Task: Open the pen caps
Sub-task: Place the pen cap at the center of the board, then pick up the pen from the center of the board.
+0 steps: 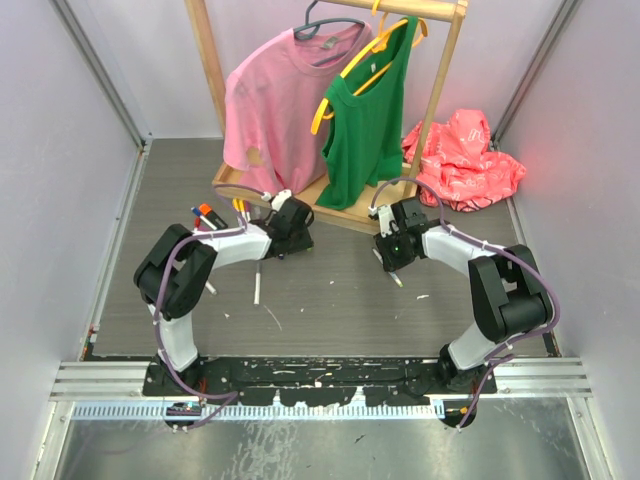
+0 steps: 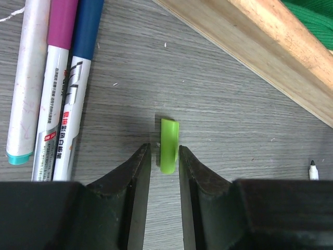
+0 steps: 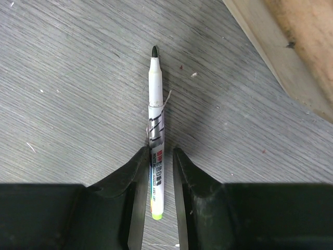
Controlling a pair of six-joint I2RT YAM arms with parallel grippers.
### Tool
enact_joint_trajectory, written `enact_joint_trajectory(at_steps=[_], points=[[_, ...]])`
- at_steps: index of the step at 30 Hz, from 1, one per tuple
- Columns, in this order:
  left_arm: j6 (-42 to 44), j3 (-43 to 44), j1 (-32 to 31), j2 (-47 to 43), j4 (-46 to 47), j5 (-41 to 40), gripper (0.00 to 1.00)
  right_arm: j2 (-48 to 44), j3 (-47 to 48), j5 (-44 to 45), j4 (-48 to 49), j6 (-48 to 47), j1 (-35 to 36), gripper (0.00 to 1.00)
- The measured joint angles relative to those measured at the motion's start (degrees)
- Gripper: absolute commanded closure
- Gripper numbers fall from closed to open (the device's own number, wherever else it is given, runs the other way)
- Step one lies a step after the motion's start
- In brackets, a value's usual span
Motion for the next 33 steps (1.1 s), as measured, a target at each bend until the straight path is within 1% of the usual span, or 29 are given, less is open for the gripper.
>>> enact_joint_trajectory(at_steps=[7,10,18,21,23,27,28,29,32,33], points=[[0.46,-0.11,0.0,-0.98,-1.03,1.51,0.66,0.0,0.04,0.0,-0.2,0.0,0.0,0.69],[1.2,-0.55,0.0,-2.97,-1.68,2.03,0.63,0.0,0.09,-0.04,-0.31,-0.02,0.0,0.68],[6.29,-1.99,0.0,-9.14,-2.78,4.37,0.6,-0.31,0.31,-0.83,-1.64,-0.22,-0.02,0.63],[8.9,-4.11,0.0,-11.43,-3.08,4.31,0.6,-1.2,0.33,-1.36,-2.01,-0.26,-0.07,0.63],[10.73,-7.63,0.0,-14.21,-2.73,4.11,0.58,-1.99,0.35,-1.79,-2.1,-0.26,-0.07,0.63],[13.99,-16.81,0.0,-22.56,-2.38,3.67,0.47,-3.08,0.46,-2.78,-2.32,-0.31,-0.13,0.61],[14.78,-18.73,0.0,-24.9,-2.51,3.41,0.47,-3.19,0.57,-3.06,-2.38,-0.39,-0.13,0.61],[15.28,-20.44,0.0,-27.17,-2.51,2.99,0.43,-3.21,0.81,-3.34,-2.6,-0.44,-0.15,0.59],[16.63,-24.48,0.0,-33.99,-2.69,0.98,0.35,-3.21,1.42,-4.48,-2.78,-0.63,-0.17,0.56],[16.83,-25.29,0.0,-34.62,-2.86,0.31,0.32,-3.21,1.64,-5.01,-2.89,-0.72,-0.17,0.55]])
